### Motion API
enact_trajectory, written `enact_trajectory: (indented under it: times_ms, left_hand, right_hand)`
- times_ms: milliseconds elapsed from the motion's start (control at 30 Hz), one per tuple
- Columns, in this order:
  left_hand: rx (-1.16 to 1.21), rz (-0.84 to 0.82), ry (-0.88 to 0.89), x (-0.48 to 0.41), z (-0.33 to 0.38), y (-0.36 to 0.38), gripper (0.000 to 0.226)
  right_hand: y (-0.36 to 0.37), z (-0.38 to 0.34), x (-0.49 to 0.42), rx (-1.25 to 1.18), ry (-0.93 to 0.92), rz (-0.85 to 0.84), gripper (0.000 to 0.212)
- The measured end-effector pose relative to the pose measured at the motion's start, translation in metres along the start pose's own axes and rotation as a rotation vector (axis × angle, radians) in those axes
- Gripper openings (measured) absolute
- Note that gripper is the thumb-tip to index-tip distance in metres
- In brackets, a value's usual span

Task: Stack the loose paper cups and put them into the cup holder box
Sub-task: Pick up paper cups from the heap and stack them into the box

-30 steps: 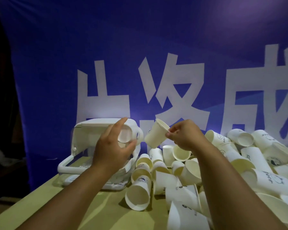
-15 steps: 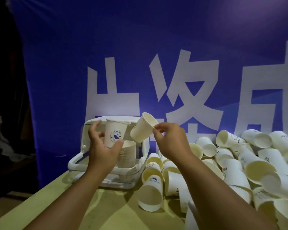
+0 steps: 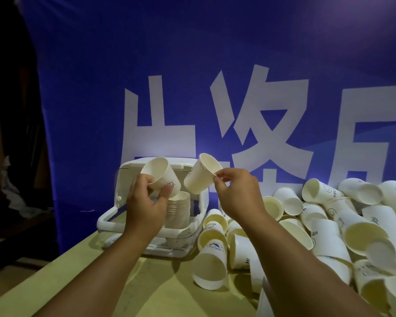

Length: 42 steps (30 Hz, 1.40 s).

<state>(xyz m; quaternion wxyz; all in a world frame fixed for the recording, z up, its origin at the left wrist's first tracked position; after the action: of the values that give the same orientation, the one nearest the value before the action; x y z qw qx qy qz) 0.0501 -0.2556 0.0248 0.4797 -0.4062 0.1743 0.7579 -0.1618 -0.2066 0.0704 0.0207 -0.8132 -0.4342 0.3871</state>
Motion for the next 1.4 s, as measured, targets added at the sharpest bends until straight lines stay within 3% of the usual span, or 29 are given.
enact_trajectory:
  times_ms: [133, 267, 400, 633, 800, 900, 1000, 1067, 1233, 1400]
  left_hand:
    - [-0.119, -0.068, 0.115, 0.001, -0.004, 0.004, 0.023]
    - [-0.276, -0.227, 0.132, 0.002, -0.017, 0.012, 0.034]
    - [-0.405, -0.267, 0.137, 0.001, -0.02, 0.014, 0.015]
    - [-0.389, -0.335, 0.122, 0.002, -0.012, 0.016, 0.015]
    - [-0.372, -0.553, 0.01, 0.015, -0.012, 0.024, 0.049]
    - [-0.289, -0.513, -0.029, 0.017, -0.009, 0.024, 0.065]
    - [-0.236, -0.43, 0.013, 0.017, -0.006, 0.02, 0.107]
    - [-0.275, -0.4, 0.064, 0.018, -0.005, 0.017, 0.122]
    - [-0.343, -0.373, 0.174, 0.018, -0.002, 0.017, 0.124]
    - [-0.352, -0.384, 0.242, 0.019, -0.001, 0.018, 0.115]
  right_hand:
    - [0.0, 0.001, 0.0, -0.006, 0.009, 0.011, 0.026]
    - [-0.001, 0.002, 0.001, -0.01, 0.014, 0.056, 0.026]
    - [-0.001, -0.001, 0.002, -0.037, 0.0, 0.098, 0.026]
    - [-0.002, -0.009, 0.006, -0.063, -0.052, 0.148, 0.024]
    - [0.006, -0.013, 0.01, -0.005, -0.121, 0.063, 0.023]
    - [0.009, -0.017, 0.012, 0.108, -0.162, -0.008, 0.024]
    - [0.012, -0.022, 0.015, 0.285, -0.25, -0.072, 0.025]
    - [0.015, -0.026, 0.018, 0.358, -0.325, -0.085, 0.025]
    - [0.023, -0.03, 0.022, 0.307, -0.348, -0.085, 0.02]
    - [0.038, -0.023, 0.025, 0.344, -0.257, -0.303, 0.024]
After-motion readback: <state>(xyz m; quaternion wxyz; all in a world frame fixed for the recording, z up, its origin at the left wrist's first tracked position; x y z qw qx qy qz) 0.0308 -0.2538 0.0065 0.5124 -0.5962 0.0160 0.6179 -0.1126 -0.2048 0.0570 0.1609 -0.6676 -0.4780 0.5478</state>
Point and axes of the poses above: each hand's wrist, its own x-axis away from the middle knuckle, its own y-axis out of the palm, z = x × y, the point moved 4 cm from there along -x, towards the middle knuckle, and after that the axes turned 3 degrees about -x, right-handed, at the moved point
